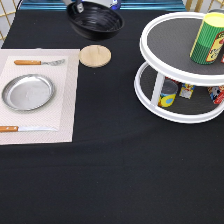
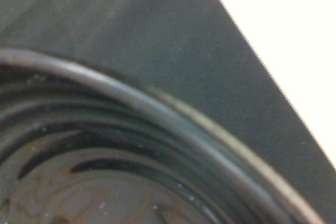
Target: Pick up the bowl from the lazy Susan and put bowl on the plate
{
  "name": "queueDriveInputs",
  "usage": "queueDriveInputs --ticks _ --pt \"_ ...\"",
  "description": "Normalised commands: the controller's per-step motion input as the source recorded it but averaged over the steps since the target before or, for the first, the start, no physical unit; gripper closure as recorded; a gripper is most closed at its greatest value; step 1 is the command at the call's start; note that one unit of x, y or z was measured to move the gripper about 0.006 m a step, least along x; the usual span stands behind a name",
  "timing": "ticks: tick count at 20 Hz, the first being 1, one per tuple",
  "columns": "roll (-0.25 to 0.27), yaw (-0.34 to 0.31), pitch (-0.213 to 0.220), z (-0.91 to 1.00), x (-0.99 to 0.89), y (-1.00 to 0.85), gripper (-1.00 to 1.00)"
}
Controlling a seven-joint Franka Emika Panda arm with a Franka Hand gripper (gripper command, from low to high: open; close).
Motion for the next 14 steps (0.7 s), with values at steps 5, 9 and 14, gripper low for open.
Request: queueDriveInputs --ticks 5,9,14 --pt "0.0 -0.298 -0.051 -0.32 -0.01 -0.25 1.0" --pt "0.0 -0.347 -0.057 -0.34 -0.04 -0.11 1.0" --pt "0.0 -0.333 -0.055 -0.33 -0.03 -0.15 1.0"
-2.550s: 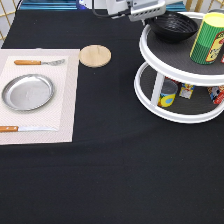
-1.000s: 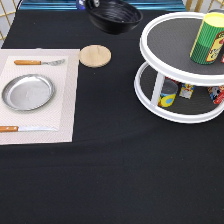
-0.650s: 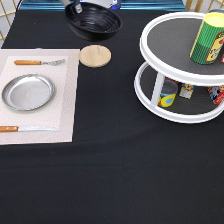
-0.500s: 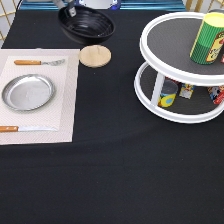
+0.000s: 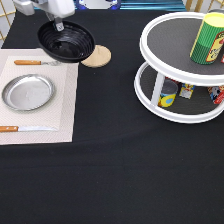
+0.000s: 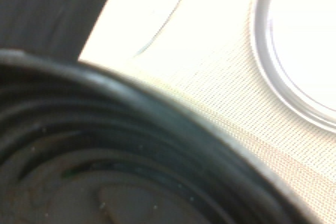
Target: Pick up the bowl from the lazy Susan and put bowl on the plate
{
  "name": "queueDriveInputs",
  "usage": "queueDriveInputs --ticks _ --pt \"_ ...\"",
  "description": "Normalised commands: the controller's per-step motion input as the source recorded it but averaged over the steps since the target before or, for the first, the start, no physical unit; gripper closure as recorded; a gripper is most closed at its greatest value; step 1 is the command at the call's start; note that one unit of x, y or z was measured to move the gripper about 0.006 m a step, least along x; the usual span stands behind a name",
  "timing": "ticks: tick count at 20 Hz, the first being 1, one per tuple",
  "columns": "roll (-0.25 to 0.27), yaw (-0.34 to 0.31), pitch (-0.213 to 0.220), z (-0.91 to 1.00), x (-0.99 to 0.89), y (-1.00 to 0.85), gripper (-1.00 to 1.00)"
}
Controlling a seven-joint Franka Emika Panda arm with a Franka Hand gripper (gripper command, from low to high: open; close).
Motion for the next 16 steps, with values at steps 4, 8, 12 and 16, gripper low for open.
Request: queueDriveInputs --ticks 4,8,12,16 --pt "0.0 -0.264 -0.064 -0.34 0.0 -0.34 1.0" --pt "0.0 -0.216 -0.074 -0.33 0.0 -0.48 1.0" --pt "0.0 -0.193 -0.076 -0.31 0.0 -0.54 1.0" --pt "0.0 -0.19 -0.068 -0.29 -0.07 -0.54 1.0"
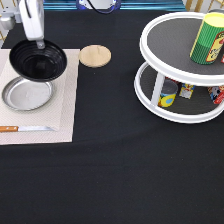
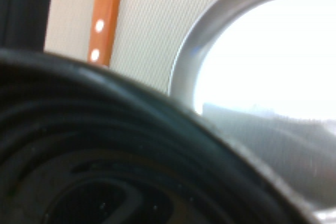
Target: Pick up the bowl from the lazy Susan and put bowl on the plate
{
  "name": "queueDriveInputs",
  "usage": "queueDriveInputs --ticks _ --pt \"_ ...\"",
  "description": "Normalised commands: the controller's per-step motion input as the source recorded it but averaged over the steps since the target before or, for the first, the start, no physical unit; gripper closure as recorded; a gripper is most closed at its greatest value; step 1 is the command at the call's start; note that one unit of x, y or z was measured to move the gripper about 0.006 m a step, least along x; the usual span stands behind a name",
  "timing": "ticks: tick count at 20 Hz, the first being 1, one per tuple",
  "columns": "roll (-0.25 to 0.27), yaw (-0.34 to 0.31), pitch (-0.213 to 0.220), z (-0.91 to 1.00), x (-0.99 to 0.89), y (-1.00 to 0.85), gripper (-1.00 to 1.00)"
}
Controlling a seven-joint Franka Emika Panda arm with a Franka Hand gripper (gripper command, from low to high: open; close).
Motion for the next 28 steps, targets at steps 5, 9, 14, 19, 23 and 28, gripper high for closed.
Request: queueDriveInputs --ticks 5,9,14,19,23,28 --pt "0.0 -0.202 -0.053 -0.31 -0.24 -0.48 1.0" --pt "0.0 -0.196 -0.03 -0.43 -0.39 -0.46 1.0" --pt "-0.007 -0.164 -0.004 -0.42 -0.09 -0.14 1.0" --pt "-0.09 -0.097 0.031 -0.3 0.16 0.24 1.0" --pt "-0.108 -0.055 0.078 -0.22 0.22 0.24 1.0" --pt "-0.085 -0.037 0.071 -0.22 0.12 0.17 1.0"
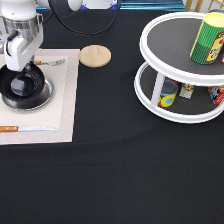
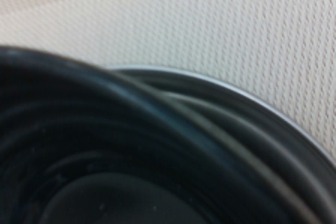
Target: Pick up the bowl from the lazy Susan and put bowl on the plate
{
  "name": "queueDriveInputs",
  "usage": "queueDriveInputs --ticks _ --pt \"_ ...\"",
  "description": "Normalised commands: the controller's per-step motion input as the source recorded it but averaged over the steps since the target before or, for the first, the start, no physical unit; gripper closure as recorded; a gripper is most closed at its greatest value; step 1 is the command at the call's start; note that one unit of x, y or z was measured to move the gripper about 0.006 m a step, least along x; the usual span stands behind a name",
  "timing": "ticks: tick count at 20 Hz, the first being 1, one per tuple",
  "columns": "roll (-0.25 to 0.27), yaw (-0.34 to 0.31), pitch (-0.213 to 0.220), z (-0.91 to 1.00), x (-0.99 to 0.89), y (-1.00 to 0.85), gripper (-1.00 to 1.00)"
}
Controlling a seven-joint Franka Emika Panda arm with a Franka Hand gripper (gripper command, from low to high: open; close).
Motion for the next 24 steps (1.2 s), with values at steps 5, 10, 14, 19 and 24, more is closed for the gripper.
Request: queueDriveInputs --ticks 5,10,14,19,24 --pt "-0.044 -0.006 0.076 -0.11 0.14 0.07 1.0" --pt "-0.03 0.0 0.128 -0.01 0.36 0.1 1.0" --pt "-0.076 0.0 0.148 0.04 0.36 0.27 1.0" --pt "-0.092 0.0 0.122 0.03 0.32 0.32 1.0" --pt "-0.078 0.004 0.091 0.01 0.15 0.18 -1.0"
